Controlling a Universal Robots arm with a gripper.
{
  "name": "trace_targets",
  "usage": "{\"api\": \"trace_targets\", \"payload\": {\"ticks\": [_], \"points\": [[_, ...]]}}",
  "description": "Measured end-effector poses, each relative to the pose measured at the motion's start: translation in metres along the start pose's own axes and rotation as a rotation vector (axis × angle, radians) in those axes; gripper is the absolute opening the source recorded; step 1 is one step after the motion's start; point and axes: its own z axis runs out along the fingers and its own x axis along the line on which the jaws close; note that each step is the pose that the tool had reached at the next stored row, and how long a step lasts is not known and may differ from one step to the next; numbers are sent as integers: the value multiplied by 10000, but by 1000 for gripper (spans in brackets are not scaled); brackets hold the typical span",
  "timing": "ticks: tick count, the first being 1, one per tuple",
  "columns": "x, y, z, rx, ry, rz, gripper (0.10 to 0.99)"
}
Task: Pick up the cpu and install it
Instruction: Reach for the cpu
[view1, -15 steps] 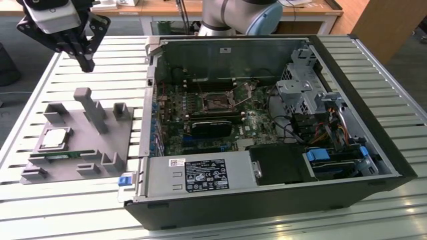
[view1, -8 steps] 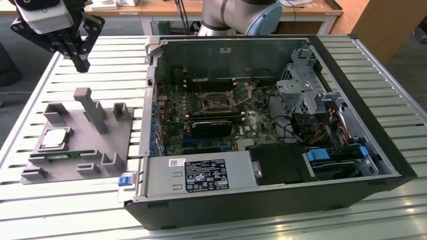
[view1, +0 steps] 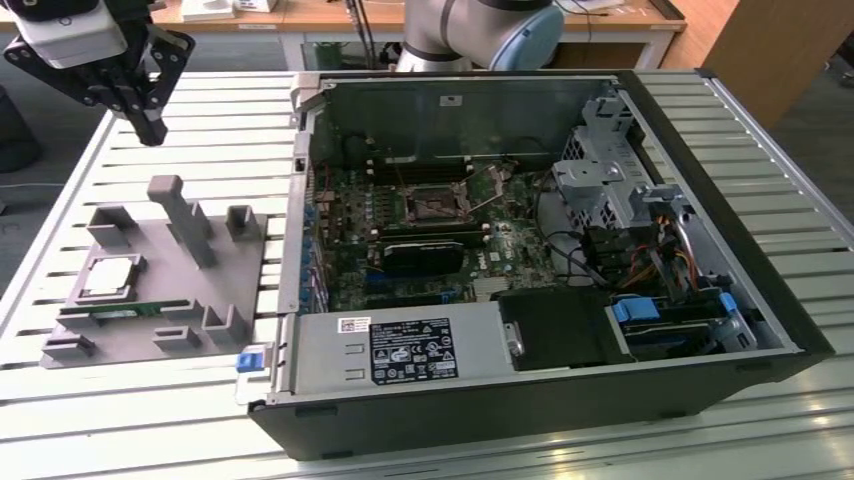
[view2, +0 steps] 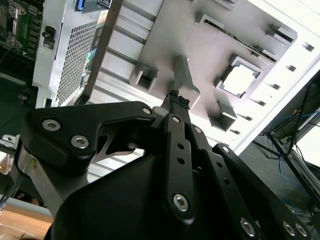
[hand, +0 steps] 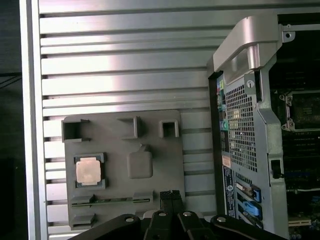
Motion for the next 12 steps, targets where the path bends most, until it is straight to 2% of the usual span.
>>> {"api": "trace_targets", "payload": {"ticks": [12], "points": [[140, -11, 1, 0, 0, -1, 106]]}}
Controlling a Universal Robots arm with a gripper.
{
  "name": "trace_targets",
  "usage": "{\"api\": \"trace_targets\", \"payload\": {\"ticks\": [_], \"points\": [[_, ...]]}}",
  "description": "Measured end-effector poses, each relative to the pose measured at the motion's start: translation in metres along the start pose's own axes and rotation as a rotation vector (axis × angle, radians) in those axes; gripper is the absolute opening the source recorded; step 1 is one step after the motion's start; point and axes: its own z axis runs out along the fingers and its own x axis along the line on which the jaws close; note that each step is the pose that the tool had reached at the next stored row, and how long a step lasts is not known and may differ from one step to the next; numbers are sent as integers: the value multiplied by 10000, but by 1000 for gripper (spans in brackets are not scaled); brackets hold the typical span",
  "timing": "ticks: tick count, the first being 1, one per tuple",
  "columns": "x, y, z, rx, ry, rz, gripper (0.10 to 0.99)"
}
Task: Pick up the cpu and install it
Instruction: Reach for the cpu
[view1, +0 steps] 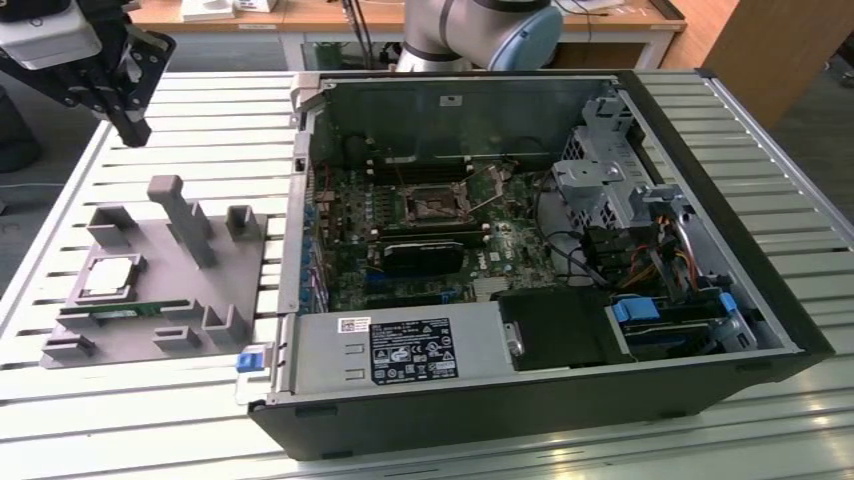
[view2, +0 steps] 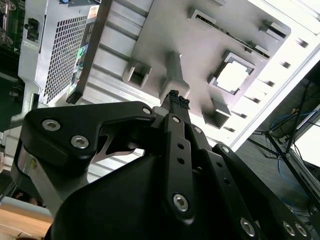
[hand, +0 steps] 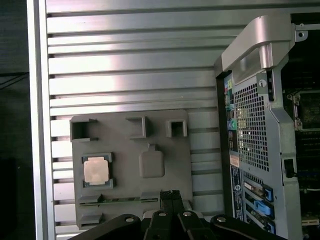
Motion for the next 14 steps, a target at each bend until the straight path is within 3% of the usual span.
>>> {"api": "trace_targets", "payload": {"ticks": [14], "points": [[150, -12, 3, 0, 0, 0, 106]]}}
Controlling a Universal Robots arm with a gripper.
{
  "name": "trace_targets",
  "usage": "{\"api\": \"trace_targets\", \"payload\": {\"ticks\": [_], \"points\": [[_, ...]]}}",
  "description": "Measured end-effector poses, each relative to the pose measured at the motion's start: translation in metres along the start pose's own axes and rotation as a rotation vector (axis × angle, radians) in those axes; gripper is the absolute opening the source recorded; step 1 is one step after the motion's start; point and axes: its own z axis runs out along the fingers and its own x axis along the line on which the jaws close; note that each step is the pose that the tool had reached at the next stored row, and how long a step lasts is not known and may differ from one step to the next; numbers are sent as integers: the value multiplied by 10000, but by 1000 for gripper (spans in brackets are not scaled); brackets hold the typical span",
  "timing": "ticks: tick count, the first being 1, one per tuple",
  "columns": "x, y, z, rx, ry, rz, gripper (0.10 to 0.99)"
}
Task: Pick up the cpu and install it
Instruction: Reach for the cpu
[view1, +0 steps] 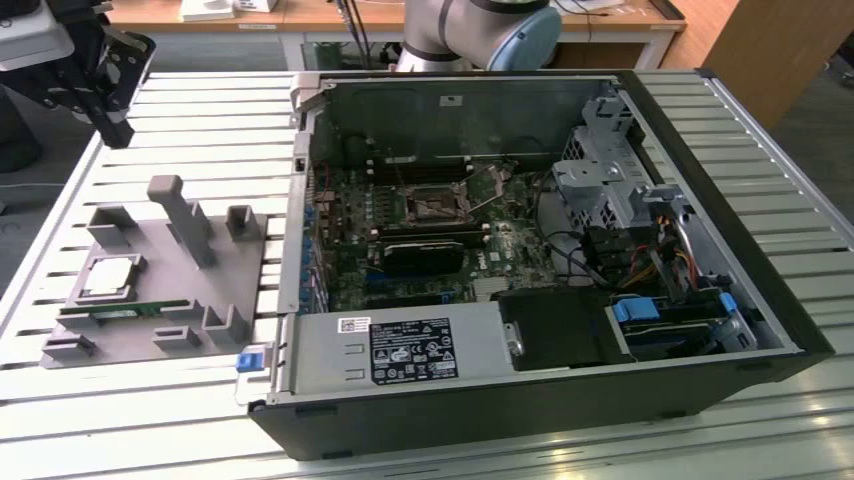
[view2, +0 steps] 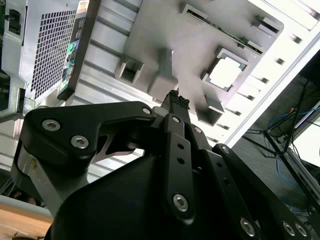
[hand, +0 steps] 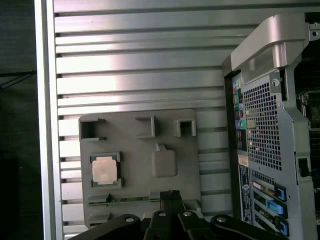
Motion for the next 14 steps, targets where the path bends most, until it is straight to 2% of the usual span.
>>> {"api": "trace_targets", "payload": {"ticks": [14], "points": [[147, -11, 5, 0, 0, 0, 106]]}}
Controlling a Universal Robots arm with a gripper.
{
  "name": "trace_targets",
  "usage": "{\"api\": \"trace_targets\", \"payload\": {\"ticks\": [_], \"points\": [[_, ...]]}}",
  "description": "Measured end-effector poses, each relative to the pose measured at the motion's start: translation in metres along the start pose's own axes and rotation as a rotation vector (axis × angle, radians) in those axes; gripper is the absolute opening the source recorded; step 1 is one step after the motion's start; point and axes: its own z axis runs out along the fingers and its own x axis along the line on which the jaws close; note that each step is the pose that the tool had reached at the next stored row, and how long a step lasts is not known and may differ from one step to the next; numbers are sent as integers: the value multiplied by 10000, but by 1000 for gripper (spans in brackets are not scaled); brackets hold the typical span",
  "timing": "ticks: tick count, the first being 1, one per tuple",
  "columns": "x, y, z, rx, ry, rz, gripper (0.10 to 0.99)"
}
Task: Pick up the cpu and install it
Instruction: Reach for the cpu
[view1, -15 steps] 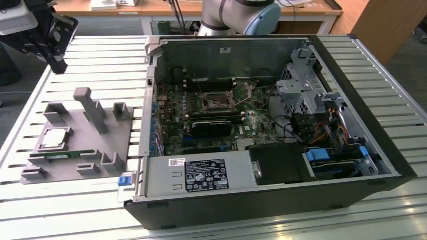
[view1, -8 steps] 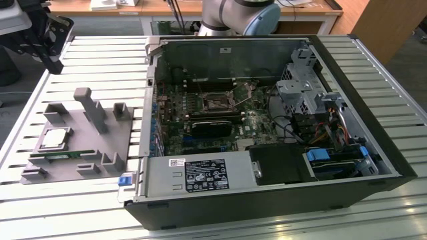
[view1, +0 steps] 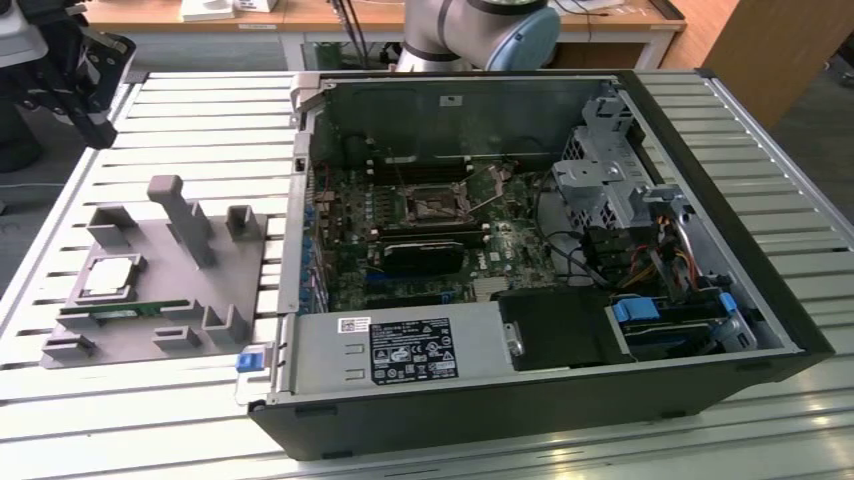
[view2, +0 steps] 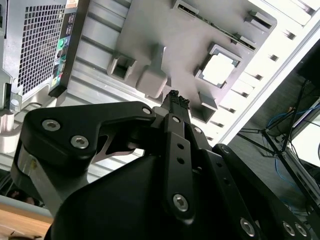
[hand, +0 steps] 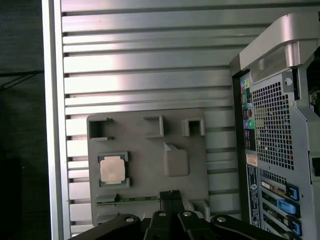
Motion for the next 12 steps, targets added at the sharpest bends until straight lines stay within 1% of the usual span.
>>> {"api": "trace_targets", "payload": {"ticks": [12], "points": [[128, -10, 3, 0, -1, 0, 106]]}}
